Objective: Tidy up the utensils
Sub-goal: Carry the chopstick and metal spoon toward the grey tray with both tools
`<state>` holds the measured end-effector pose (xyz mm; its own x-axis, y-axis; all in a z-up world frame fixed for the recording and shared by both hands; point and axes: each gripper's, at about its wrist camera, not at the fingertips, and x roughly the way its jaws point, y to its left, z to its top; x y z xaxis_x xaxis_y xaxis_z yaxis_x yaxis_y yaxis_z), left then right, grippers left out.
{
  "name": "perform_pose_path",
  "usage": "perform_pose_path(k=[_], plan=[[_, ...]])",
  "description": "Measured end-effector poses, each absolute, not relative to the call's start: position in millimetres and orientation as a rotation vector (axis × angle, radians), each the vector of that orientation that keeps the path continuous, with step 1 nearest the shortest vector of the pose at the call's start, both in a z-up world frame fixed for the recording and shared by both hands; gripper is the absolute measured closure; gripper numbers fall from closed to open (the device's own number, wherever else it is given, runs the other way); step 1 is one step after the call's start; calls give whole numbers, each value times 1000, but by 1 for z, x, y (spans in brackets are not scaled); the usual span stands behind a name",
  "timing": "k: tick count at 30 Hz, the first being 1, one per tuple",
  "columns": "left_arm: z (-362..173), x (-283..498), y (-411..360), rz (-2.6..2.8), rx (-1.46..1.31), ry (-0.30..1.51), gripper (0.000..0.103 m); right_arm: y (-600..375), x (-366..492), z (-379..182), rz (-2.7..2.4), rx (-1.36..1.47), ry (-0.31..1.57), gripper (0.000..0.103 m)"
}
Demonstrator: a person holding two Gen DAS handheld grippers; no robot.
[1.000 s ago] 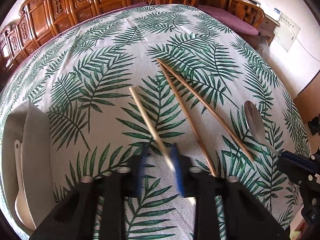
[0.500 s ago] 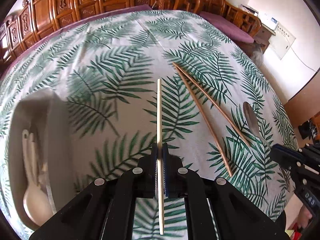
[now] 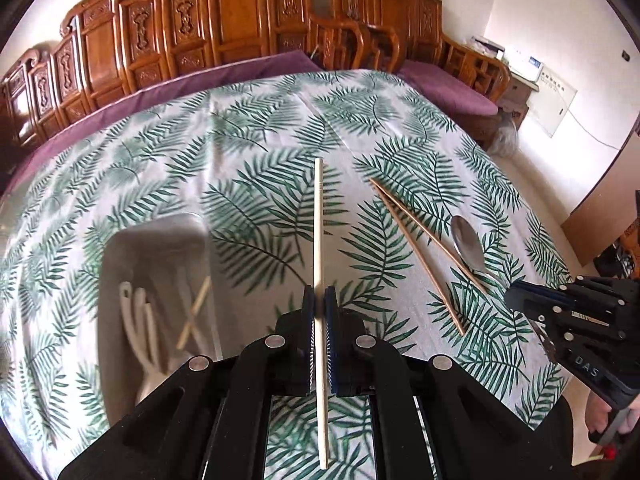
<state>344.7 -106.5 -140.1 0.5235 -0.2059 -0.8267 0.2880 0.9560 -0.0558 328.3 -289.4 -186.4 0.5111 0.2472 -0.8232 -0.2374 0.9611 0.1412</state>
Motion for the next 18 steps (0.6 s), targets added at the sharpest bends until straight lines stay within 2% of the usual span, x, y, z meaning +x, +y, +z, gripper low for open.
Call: perform_pose_path(k=[18], plan=[[-137,337,-23,-246,55,978,99,-214,335,-171,371,-42,982,96]])
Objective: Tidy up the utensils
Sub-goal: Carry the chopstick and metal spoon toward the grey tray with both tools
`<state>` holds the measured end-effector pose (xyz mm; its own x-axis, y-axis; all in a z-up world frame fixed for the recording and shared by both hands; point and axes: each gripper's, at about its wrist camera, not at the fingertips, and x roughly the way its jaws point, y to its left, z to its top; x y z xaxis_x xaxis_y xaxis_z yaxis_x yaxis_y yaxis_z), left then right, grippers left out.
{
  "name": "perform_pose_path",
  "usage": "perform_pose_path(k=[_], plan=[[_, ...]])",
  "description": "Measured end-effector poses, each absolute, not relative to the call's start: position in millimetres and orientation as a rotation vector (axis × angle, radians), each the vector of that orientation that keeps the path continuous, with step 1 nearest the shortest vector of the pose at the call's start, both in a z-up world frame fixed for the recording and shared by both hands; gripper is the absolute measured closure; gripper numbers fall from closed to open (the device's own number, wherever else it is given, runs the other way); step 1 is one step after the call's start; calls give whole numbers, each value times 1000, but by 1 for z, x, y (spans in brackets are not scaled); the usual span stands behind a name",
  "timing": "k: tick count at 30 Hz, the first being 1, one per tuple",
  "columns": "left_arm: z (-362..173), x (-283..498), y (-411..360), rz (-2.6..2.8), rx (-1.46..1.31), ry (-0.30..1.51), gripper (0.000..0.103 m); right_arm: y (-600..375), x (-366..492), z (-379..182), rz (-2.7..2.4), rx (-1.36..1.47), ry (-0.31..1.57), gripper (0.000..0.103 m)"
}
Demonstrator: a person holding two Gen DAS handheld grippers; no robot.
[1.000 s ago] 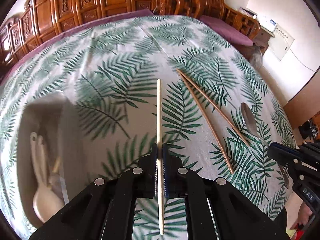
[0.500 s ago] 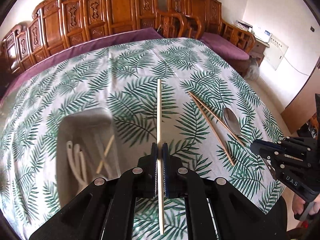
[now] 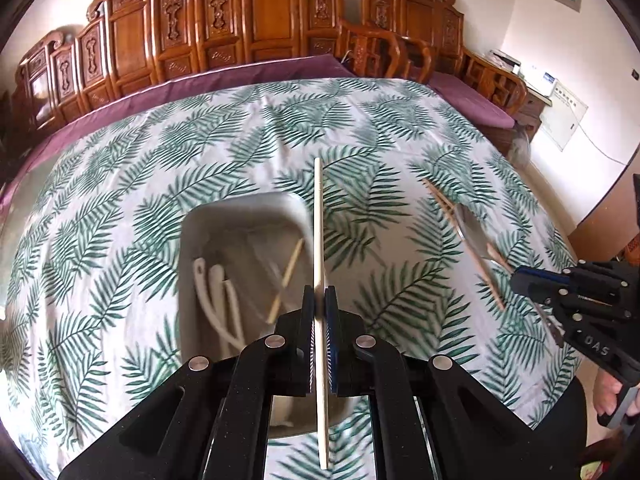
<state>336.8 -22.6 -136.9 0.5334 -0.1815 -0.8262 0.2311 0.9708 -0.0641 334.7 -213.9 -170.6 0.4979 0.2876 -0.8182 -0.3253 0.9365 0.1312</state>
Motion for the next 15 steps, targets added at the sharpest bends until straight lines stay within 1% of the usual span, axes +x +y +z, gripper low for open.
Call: perform_pose_path(k=[7,15], plan=[[-147,343,4,-216,37,1001,99,-186,339,-166,408,-61,981,95],[-154,356,16,-204,29,1007,99,-161,342,-158,443,-73,974,95]])
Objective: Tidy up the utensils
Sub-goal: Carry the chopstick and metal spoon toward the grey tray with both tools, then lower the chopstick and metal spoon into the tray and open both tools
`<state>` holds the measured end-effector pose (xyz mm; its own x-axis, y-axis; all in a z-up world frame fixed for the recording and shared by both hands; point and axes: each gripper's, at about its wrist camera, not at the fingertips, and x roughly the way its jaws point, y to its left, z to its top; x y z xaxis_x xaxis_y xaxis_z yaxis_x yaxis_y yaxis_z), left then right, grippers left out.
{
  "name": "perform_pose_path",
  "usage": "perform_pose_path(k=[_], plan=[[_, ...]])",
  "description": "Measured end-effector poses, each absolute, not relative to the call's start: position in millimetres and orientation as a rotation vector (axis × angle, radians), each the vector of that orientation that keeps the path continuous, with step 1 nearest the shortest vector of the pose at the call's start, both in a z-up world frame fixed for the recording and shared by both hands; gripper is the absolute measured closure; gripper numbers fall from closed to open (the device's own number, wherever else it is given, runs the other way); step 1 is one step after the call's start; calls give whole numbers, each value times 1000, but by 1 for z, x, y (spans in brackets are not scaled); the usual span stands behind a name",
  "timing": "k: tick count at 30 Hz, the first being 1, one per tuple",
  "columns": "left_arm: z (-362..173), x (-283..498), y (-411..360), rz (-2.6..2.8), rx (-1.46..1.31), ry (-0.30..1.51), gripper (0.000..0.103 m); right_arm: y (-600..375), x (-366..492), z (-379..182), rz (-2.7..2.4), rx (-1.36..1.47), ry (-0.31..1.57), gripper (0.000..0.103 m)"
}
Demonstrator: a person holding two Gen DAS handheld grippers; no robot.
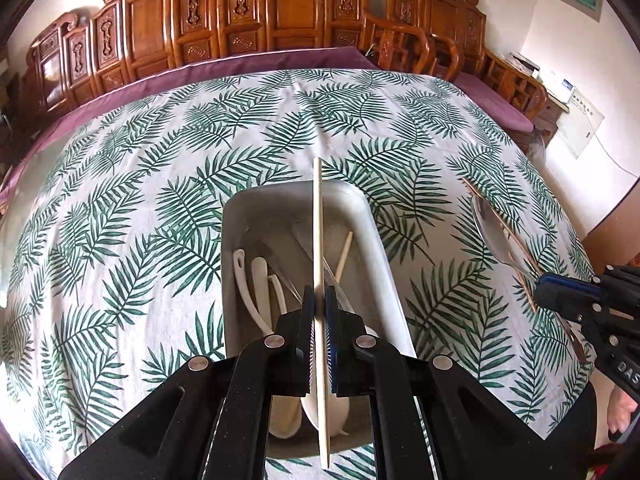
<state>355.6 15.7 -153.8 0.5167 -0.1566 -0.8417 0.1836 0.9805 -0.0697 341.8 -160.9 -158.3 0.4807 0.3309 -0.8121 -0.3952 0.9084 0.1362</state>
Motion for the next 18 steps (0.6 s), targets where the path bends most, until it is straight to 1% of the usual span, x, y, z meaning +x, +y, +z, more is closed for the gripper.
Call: perform_pose_path(k=[8,18], plan=[[-150,352,27,-195,19,988,98,-135,348,-155,479,-81,971,95],[-134,327,57,-159,1,937,98,-97,358,-160,523,-75,984,95]])
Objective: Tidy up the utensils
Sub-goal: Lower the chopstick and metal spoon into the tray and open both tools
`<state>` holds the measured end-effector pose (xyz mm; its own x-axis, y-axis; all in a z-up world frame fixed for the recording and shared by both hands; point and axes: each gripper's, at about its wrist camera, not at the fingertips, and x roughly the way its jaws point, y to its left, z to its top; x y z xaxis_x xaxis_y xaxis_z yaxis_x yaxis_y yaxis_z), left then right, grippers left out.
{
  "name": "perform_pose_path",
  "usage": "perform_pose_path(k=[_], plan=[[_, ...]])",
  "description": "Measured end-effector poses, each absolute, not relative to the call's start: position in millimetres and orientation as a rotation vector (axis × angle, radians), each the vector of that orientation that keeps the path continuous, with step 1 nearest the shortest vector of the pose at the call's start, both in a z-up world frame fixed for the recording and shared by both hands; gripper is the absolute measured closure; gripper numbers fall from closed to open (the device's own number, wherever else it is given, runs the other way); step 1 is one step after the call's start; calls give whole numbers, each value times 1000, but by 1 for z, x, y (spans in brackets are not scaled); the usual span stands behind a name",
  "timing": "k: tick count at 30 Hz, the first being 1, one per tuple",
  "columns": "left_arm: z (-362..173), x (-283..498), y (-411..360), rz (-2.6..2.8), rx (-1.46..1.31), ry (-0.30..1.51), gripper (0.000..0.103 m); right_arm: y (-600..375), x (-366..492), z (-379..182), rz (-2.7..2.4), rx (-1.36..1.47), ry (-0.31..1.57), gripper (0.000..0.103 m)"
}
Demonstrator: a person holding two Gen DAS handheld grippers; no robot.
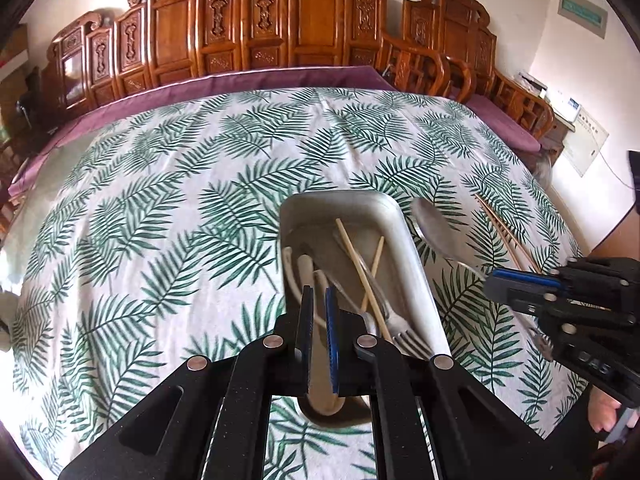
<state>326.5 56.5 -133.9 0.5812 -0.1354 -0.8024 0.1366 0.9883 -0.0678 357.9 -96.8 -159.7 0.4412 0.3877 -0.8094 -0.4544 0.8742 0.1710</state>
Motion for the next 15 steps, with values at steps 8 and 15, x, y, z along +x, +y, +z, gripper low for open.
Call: perform_pose_path(k=[8,15], plan=[[-119,308,73,-141,-17,898,98,-66,371,-170,541,-84,1011,95],[-110,298,83,-122,-15,883,98,-43,391,-180,548,-75,1046,95]])
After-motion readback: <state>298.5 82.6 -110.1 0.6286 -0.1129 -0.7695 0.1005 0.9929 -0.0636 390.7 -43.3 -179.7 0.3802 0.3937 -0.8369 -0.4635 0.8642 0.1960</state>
